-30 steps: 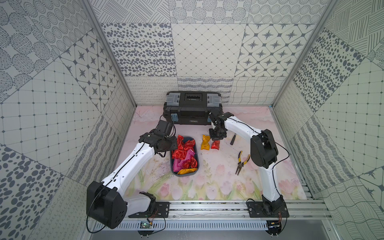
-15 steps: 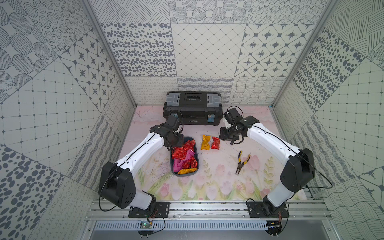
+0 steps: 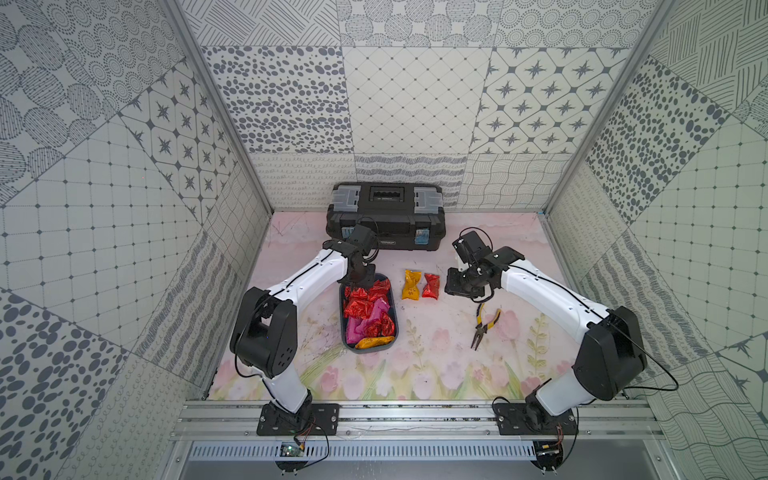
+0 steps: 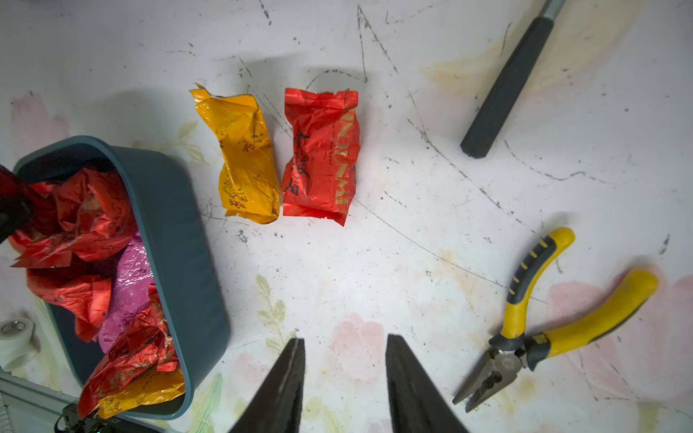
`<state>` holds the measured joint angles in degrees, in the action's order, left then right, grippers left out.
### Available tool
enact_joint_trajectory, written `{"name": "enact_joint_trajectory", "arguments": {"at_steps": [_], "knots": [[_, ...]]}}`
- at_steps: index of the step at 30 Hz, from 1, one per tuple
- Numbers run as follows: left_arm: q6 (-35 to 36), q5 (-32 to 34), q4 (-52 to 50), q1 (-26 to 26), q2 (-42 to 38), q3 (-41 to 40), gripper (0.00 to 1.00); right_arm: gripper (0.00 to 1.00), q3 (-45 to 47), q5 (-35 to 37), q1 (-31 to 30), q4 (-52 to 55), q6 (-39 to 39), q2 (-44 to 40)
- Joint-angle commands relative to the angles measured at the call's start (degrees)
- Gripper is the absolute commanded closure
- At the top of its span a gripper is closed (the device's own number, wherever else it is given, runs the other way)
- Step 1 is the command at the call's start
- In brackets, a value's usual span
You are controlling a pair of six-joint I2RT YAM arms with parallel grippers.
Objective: Take the tea bags out of the storage box
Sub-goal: Pick up the tea bag from the storage box.
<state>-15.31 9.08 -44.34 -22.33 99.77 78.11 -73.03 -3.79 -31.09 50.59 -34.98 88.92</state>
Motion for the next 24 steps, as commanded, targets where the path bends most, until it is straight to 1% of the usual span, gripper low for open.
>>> {"name": "enact_joint_trajectory", "arguments": {"at_steps": [1, 6, 11, 15, 19, 22, 24], "knots": [[1.1, 4.9, -0.3, -0.2, 1.6, 1.0, 0.81, 0.60, 0.2, 0.3, 0.2, -1.6, -1.0, -1.7], [0.1, 6.0, -0.4, -0.1, 0.6, 0.7, 0.99, 0.61, 0.1, 0.5, 0.5, -1.5, -1.2, -2.4], [-1.2, 8.7, -2.2, -0.1, -4.1, -0.1, 1.00, 0.61, 0.1, -0.3, 1.1, -1.5, -1.2, -3.2], [-3.8, 8.8, -4.9, -1.4, -10.6, 0.1, 1.00, 0.61, 0.2, -1.3, 1.5, -1.5, -1.3, -3.9], [-8.2, 9.5, -9.1, -6.4, -14.7, 1.6, 1.00, 0.61, 1.0, -1.7, 1.9, -1.5, -1.9, -5.0], [-12.6, 9.9, -10.4, -13.0, -15.7, 3.2, 1.00, 0.61, 2.9, -1.0, 2.7, -1.6, -3.3, -6.9], [-14.8, 9.8, -10.8, -18.2, -14.2, 4.8, 1.00, 0.61, 4.8, 2.0, 3.7, -0.3, -4.6, -8.2]]}}
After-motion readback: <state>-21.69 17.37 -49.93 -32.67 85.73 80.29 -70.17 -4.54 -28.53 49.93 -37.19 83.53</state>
